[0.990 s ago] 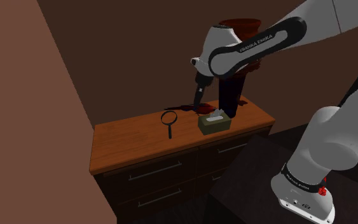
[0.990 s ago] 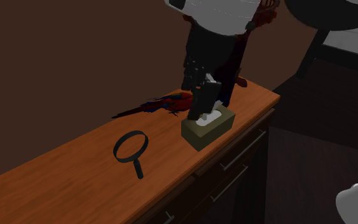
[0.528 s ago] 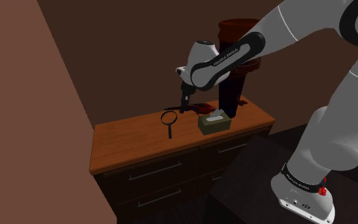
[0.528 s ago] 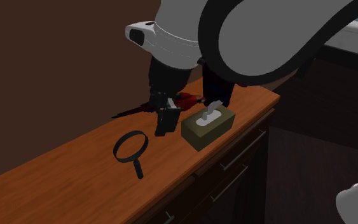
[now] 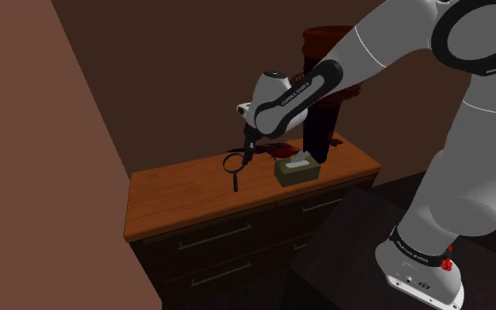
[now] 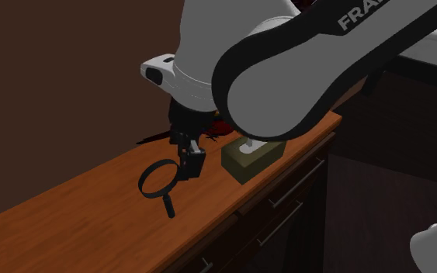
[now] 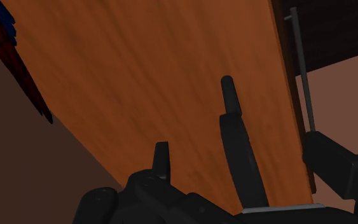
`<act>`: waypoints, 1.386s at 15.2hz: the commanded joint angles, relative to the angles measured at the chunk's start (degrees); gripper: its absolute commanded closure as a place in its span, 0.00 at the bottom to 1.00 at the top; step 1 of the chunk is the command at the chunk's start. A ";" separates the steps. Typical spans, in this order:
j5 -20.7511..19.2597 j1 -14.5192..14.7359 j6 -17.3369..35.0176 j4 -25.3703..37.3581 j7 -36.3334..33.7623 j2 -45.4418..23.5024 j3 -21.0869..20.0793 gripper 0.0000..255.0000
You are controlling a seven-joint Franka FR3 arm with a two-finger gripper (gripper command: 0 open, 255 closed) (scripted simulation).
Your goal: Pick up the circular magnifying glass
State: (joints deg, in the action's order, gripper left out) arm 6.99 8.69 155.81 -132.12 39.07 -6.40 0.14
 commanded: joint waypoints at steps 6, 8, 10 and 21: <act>0.53 -0.08 2.06 -0.40 0.55 -1.65 -0.14 1.00; 0.53 -0.08 2.07 -0.40 0.56 -1.65 -0.14 1.00; 0.53 -0.08 2.05 -0.38 0.55 -1.65 -0.14 1.00; -0.79 0.02 -3.88 1.04 -0.73 2.88 0.19 1.00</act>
State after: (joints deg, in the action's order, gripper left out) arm 6.34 8.76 152.80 -131.38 38.39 -4.06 0.27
